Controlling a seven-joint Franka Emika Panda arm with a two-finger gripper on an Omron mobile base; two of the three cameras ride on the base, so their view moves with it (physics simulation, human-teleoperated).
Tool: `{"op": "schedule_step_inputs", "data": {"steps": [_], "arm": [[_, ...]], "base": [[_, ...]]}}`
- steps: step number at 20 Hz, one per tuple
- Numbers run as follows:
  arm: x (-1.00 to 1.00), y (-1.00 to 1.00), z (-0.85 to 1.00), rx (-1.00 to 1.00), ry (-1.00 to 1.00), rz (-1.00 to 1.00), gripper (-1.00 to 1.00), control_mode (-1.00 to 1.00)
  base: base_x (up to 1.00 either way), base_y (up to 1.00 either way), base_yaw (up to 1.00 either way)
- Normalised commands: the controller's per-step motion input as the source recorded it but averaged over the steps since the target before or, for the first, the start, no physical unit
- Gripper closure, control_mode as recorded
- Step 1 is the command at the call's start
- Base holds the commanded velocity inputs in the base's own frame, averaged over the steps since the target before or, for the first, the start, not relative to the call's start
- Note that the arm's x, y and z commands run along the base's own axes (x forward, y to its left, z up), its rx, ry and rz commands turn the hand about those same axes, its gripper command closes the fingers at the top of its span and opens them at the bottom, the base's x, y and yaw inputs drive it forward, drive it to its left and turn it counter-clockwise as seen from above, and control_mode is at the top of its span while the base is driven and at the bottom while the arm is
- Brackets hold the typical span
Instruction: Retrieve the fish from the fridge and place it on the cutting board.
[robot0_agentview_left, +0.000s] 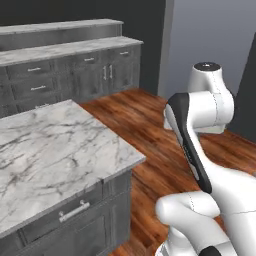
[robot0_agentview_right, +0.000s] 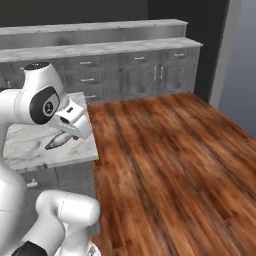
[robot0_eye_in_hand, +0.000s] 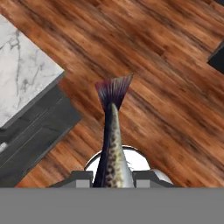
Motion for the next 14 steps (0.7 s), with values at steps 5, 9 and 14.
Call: {"op": "schedule_step_inputs", "data": {"steps": [5, 9, 14], "arm": [[0.00, 0.00, 0.00, 0.00, 0.00, 0.00, 1.00, 1.00], [0.00, 0.00, 0.00, 0.00, 0.00, 0.00, 1.00, 1.00], [0.00, 0.00, 0.00, 0.00, 0.00, 0.00, 1.00, 1.00]], "base": [[-0.02, 1.00, 0.32], [0.00, 1.00, 0.26], [0.01, 1.00, 0.21]]}}
